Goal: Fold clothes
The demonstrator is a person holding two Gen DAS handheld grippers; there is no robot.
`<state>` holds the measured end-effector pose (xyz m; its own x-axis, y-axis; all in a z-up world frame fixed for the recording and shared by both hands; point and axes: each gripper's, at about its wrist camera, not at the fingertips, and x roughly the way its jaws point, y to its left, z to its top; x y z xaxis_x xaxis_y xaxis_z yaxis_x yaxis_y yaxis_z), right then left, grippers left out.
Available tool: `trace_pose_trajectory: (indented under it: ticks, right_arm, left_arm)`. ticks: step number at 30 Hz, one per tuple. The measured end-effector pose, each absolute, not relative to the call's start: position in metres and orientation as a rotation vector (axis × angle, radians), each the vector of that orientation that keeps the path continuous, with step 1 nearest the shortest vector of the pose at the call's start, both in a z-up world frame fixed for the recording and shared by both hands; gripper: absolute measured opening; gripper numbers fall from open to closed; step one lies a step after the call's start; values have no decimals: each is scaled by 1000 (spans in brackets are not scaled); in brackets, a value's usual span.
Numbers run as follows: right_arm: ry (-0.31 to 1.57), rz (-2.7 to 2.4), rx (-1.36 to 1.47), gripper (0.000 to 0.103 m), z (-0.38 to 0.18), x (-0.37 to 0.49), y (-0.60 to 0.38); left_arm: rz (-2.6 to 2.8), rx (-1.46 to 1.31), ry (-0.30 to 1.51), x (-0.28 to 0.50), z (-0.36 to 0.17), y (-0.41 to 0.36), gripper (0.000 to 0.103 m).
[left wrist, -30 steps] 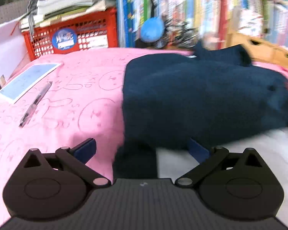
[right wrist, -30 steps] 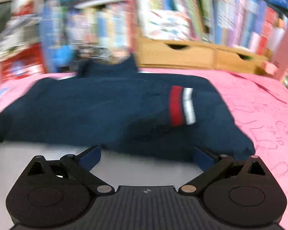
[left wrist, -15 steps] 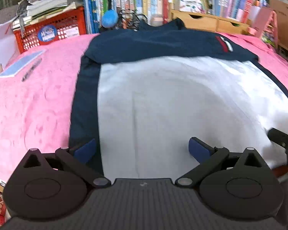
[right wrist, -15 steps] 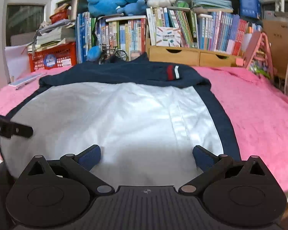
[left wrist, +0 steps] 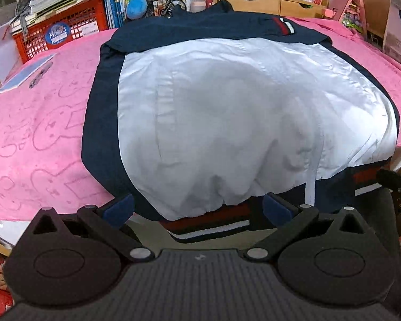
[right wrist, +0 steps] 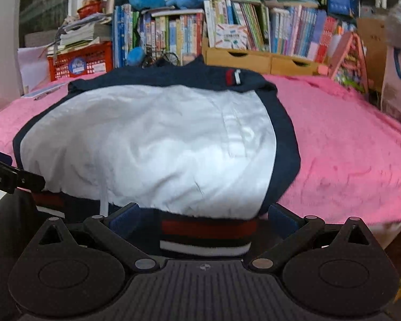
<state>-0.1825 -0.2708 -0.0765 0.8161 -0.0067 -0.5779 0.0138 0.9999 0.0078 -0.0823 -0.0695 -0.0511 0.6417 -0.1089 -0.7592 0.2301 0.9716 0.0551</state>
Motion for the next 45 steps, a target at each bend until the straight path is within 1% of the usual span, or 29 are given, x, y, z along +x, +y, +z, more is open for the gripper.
trace_pose_trajectory:
  ticks: [20, 24, 26, 30, 36, 37, 38, 39, 41, 42, 44, 45]
  right_arm:
    - [619, -10, 37, 103, -98, -178, -291]
    - [532, 130, 49, 103, -105, -174, -304]
    - [524, 170, 55, 103, -109, -168, -312]
    - [547, 169, 53, 103, -114, -157, -324]
    - [584, 246, 184, 100, -123, -148, -342]
    - [590, 257, 190, 95, -124, -148, -341]
    - [597, 269, 196, 82, -125, -148, -340]
    - [614, 287, 207, 75, -126, -147, -339]
    - [644, 288, 247, 57, -127, -149, -339]
    - [657, 290, 271, 52, -126, -151, -338]
    - [675, 281, 306, 32, -122, -156, -336]
    - [681, 274, 328, 28, -118, -159, -335]
  left_arm:
    - [-171, 161, 902, -85, -65, -70, 103]
    - [-173, 117, 900, -84, -67, -64, 103]
    - [-170, 97, 898, -84, -67, -60, 103]
    - [-142, 91, 898, -83, -68, -54, 103]
    - [-129, 109, 910, -82, -72, -55, 103]
    - [-130, 113, 909, -83, -72, -55, 103]
    - [-133, 117, 907, -83, -72, -55, 103]
    - [-135, 120, 906, -84, -72, -55, 103]
    - [-152, 128, 901, -86, -72, -58, 103]
    - [-172, 135, 896, -88, -72, -61, 103]
    - [-238, 162, 879, -95, -70, -72, 103]
    - [-283, 189, 864, -101, -69, -81, 103]
